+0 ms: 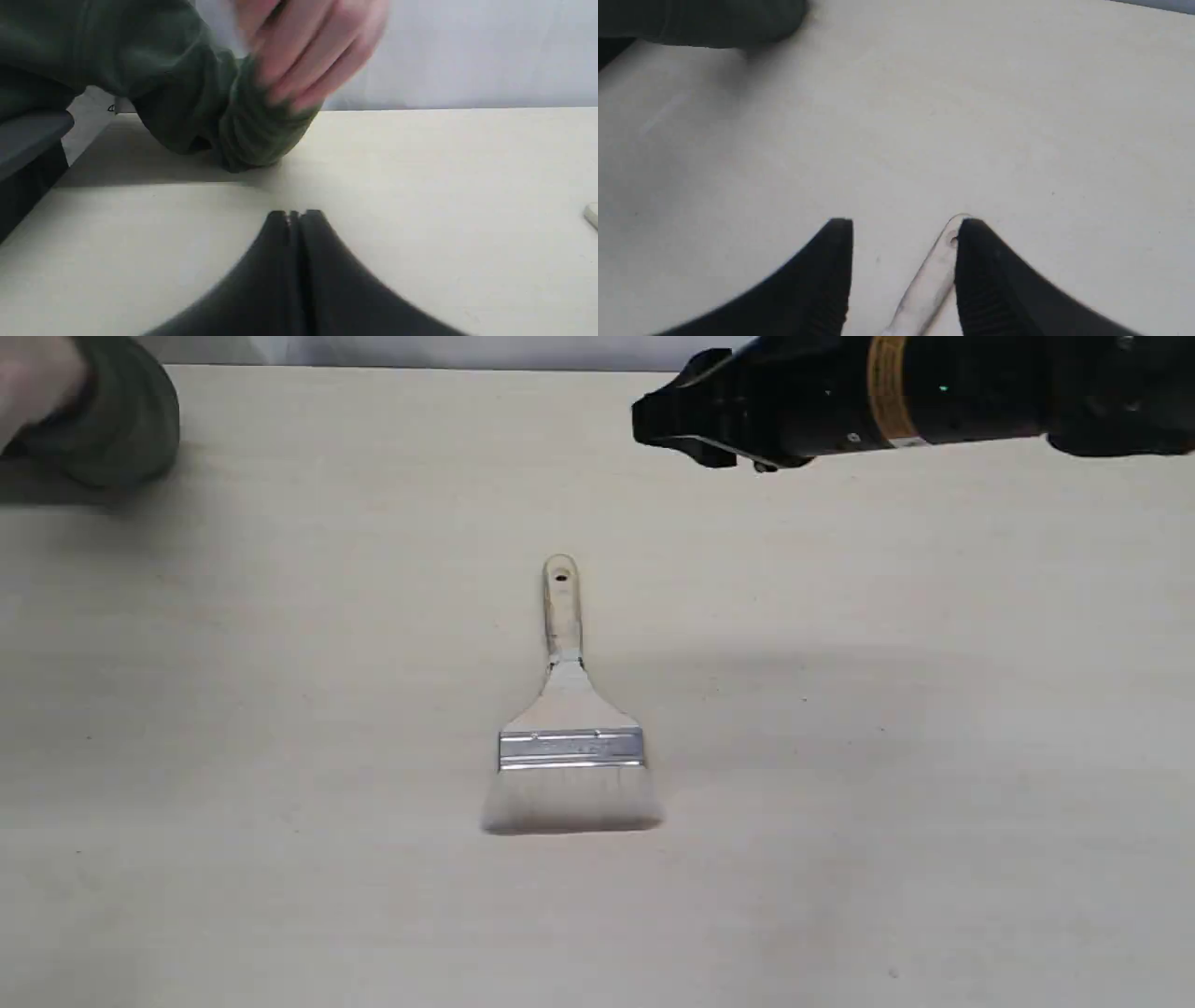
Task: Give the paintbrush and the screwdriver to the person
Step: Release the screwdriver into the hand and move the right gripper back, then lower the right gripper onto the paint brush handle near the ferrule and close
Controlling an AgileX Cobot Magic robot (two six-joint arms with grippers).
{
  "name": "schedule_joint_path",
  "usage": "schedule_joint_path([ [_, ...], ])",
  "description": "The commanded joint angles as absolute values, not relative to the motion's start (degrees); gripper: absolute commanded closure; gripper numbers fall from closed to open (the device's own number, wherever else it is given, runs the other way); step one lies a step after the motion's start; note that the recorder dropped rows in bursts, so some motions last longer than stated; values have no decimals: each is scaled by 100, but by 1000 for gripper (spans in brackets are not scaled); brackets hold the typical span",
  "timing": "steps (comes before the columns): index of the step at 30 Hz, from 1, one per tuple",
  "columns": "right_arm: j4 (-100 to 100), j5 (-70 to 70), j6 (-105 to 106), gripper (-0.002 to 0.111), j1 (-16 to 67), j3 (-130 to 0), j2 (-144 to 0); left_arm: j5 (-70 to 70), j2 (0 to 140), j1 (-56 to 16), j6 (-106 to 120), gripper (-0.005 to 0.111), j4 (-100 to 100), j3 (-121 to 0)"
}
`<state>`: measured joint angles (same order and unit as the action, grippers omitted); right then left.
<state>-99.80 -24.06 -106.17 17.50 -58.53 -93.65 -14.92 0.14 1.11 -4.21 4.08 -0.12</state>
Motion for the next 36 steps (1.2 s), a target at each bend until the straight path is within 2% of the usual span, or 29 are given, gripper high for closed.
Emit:
schedule_joint_path([
  [1,-9995,-2768,-10619,70,1742,-5406,-8816,-1442,0,64,-432,107,382,0],
  [8,-9995,-4474,-10619,70,1742,-5299,-8325,-1442,0,64,-432,107,382,0],
  [13,-9995,-4447,-10964,70,1742,-5299,-8245,-1442,0,64,-432,107,382,0],
  [19,-9995,-3576,-11062,82,1752,-5299,-8245,-1442,0,64,-432,107,382,0],
  [23,-9995,-3242,-10963,83,1770,-5299,-8245,-1418,0,64,-432,107,395,0],
  [26,-9995,-2779,-10775,83,2027,-5299,-8245,-1418,0,64,-432,107,395,0],
  [32,-9995,-793,-10544,83,3159,-5299,-8317,-1418,0,64,-432,107,395,0],
  [36,-9995,-190,-10567,83,3410,-5299,-8488,-1418,0,64,-432,107,395,0],
])
